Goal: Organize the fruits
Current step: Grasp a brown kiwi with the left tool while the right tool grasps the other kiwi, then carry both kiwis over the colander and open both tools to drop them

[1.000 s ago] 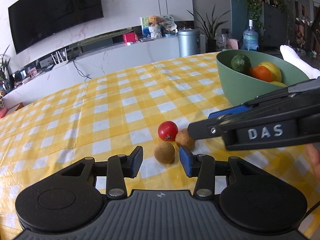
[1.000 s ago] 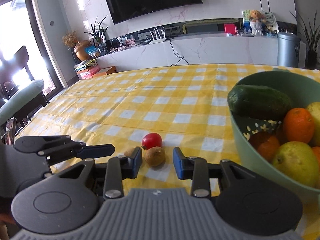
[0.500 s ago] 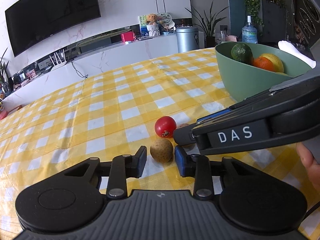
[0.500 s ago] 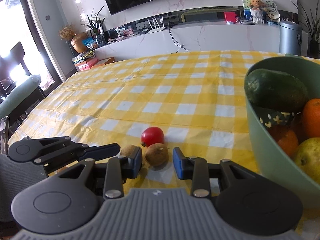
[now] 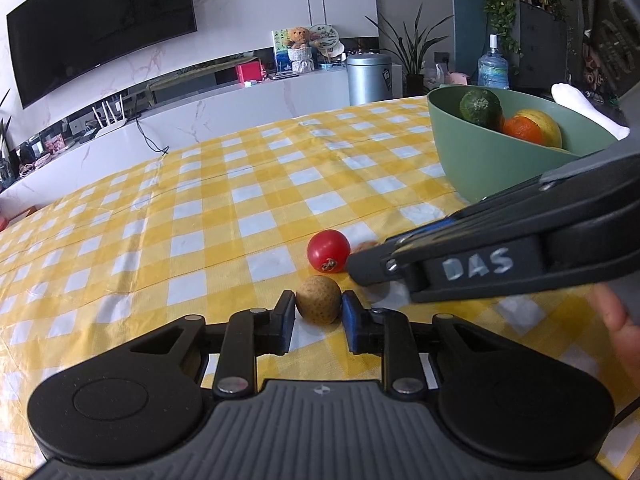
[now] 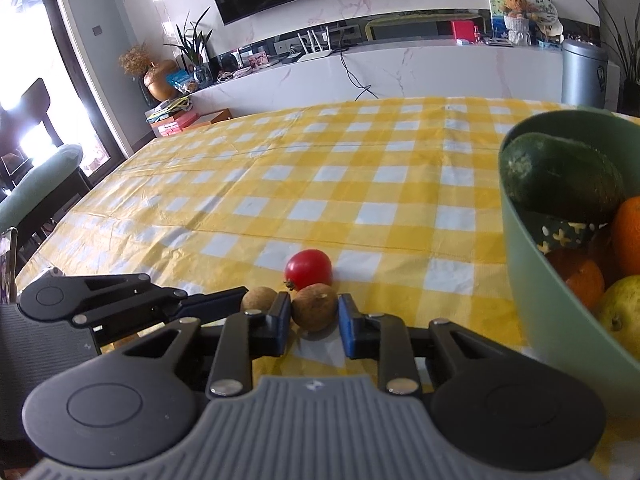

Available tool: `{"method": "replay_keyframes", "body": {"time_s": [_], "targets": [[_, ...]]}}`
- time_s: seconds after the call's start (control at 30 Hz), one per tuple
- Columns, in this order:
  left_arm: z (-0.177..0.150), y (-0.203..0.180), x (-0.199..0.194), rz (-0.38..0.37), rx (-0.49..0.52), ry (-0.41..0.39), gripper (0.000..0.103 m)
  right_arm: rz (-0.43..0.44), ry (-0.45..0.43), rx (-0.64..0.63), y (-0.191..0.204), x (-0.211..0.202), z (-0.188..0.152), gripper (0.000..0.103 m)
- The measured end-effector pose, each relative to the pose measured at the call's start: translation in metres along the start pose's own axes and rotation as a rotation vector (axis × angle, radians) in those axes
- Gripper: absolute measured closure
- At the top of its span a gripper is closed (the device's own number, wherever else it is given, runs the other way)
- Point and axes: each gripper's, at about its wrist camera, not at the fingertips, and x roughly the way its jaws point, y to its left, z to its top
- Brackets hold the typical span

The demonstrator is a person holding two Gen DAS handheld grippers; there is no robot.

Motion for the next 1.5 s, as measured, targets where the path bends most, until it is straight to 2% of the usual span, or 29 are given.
{"method": "replay_keyframes", "body": {"time_s": [0.3, 0.53, 0.63, 0.77, 0.83, 1.0, 1.13, 1.27, 1.5], "targets": [[0.013, 0.029, -0.027, -0.070, -0.196, -0.017, 0.076, -0.020, -0.071, -0.066, 0.004, -0.043, 0.001, 0.081], [0.044, 0.053, -0.080, -0.147, -0.348, -0.071, 0.075, -0.044, -0.255, -0.142, -0.003, -0.109, 0.007, 0.081], [0.063, 0.057, -0.101, -0.160, -0.386, -0.104, 0.075, -0.085, -0.327, -0.116, -0.021, -0.136, 0.011, 0.081], [0.086, 0.051, -0.119, -0.193, -0.392, -0.140, 0.075, -0.156, -0.372, -0.032, -0.052, -0.162, 0.016, 0.081], [0.097, 0.043, -0.124, -0.206, -0.374, -0.147, 0.075, -0.175, -0.375, 0.006, -0.066, -0.172, 0.018, 0.081], [0.122, 0.016, -0.119, -0.244, -0.315, -0.101, 0.075, -0.219, -0.345, 0.035, -0.082, -0.187, 0.014, 0.081], [0.137, -0.020, -0.099, -0.320, -0.276, -0.057, 0.075, -0.219, -0.321, 0.055, -0.092, -0.194, 0.012, 0.081], [0.145, -0.052, -0.068, -0.354, -0.238, -0.002, 0.075, -0.234, -0.283, 0.066, -0.100, -0.194, 0.007, 0.081], [0.140, -0.074, -0.012, -0.382, -0.308, 0.119, 0.075, -0.274, -0.188, 0.107, -0.110, -0.179, 0.008, 0.081]]}}
